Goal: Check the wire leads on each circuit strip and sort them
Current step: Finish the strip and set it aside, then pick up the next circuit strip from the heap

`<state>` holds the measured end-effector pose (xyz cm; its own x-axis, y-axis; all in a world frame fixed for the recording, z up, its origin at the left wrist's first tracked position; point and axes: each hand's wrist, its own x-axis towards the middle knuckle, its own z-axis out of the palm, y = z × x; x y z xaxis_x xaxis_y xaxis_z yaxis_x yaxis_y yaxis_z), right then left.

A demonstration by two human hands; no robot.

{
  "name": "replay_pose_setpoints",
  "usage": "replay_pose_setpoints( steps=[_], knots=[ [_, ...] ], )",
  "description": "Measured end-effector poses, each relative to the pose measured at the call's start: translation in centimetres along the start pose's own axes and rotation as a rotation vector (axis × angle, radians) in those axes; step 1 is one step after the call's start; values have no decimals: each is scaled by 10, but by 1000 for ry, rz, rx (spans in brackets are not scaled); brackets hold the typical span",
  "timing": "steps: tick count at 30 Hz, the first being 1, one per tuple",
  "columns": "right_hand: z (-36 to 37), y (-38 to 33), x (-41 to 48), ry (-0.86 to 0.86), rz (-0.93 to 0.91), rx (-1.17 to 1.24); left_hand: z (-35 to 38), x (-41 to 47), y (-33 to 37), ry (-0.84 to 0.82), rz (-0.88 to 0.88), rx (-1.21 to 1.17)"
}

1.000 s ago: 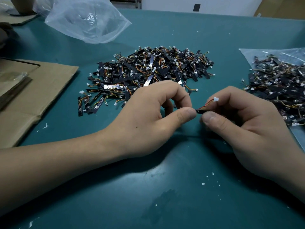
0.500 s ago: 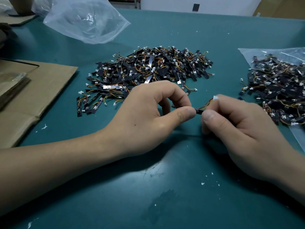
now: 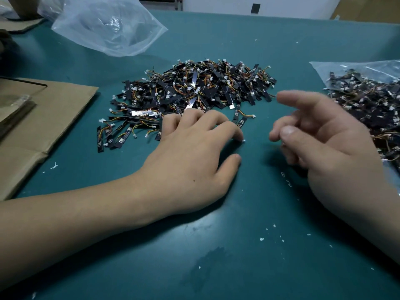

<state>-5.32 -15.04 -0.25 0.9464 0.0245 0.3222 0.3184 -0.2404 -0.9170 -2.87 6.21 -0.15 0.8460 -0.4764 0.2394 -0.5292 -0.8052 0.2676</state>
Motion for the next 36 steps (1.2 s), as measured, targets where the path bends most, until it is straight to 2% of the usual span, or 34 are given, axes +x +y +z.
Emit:
replay_pose_setpoints(
  steps=[6, 16, 30, 36],
  knots=[
    [4, -7, -6, -138, 6, -245, -1, -1, 0, 1, 15, 16],
    [4, -10, -6, -151, -10, -280, 6, 3, -7, 36, -43, -103],
    [4, -9, -7, -188, -22, -299, 1, 1, 1, -51, -27, -11],
    [4, -10, -7, -212, -18, -313, 3, 1, -2, -6, -9, 0]
  ],
)
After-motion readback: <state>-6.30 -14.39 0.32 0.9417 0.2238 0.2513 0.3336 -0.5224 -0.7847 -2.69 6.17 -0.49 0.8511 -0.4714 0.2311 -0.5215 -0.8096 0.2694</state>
